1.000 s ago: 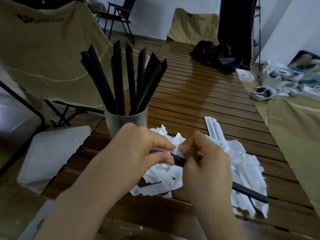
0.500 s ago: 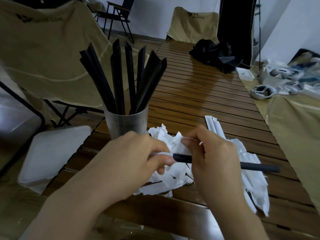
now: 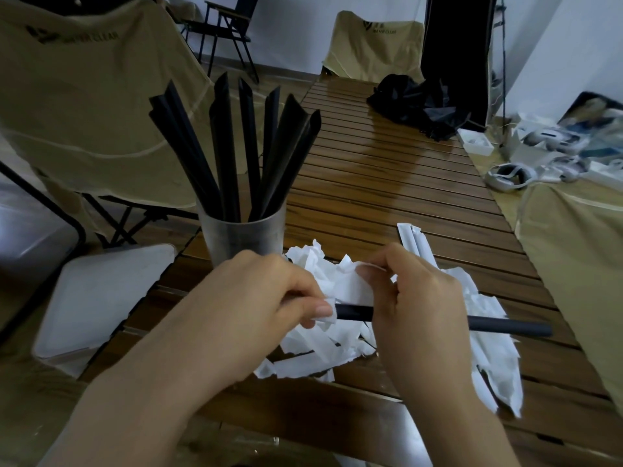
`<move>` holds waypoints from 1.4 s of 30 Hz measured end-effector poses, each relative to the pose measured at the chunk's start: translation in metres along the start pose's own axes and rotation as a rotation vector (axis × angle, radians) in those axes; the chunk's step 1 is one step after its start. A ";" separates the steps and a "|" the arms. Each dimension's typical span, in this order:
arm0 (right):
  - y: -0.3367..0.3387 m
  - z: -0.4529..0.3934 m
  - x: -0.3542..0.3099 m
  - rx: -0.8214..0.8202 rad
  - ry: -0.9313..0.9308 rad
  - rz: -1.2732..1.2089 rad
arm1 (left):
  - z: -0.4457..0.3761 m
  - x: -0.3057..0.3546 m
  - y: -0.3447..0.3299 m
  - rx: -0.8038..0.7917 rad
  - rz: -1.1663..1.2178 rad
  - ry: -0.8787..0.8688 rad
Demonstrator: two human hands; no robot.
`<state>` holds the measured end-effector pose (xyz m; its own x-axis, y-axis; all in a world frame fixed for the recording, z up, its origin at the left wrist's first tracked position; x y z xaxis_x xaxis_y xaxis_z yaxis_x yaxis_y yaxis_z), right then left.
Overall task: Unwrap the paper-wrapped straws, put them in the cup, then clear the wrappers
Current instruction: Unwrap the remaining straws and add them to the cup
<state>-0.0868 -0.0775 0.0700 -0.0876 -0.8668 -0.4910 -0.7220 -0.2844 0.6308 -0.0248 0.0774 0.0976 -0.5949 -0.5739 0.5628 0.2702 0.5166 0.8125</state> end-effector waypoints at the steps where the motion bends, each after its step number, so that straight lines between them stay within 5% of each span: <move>1: 0.000 0.000 0.001 -0.008 -0.015 0.007 | 0.001 0.000 0.001 0.026 -0.016 -0.012; 13: -0.004 0.002 0.013 -0.029 -0.264 0.105 | 0.003 -0.004 0.002 0.076 -0.162 -0.001; 24: -0.004 0.003 -0.003 -0.490 0.224 -0.031 | 0.003 -0.021 0.001 0.069 -0.136 0.109; 42: 0.004 -0.001 0.009 -0.428 0.147 -0.124 | 0.002 -0.020 0.009 0.097 -0.151 0.057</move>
<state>-0.0901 -0.0871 0.0688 0.1017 -0.8557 -0.5073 -0.3697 -0.5059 0.7793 -0.0127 0.0947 0.0931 -0.5787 -0.6830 0.4456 0.1056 0.4790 0.8714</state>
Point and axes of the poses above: each hand's wrist, its own z-axis away from the middle knuckle, its own y-axis out of the back of the hand, x = y × z, the point moved 1 cm from there along -z, towards the middle knuckle, and after that the axes turned 6 degrees about x, right-handed, at the moved point
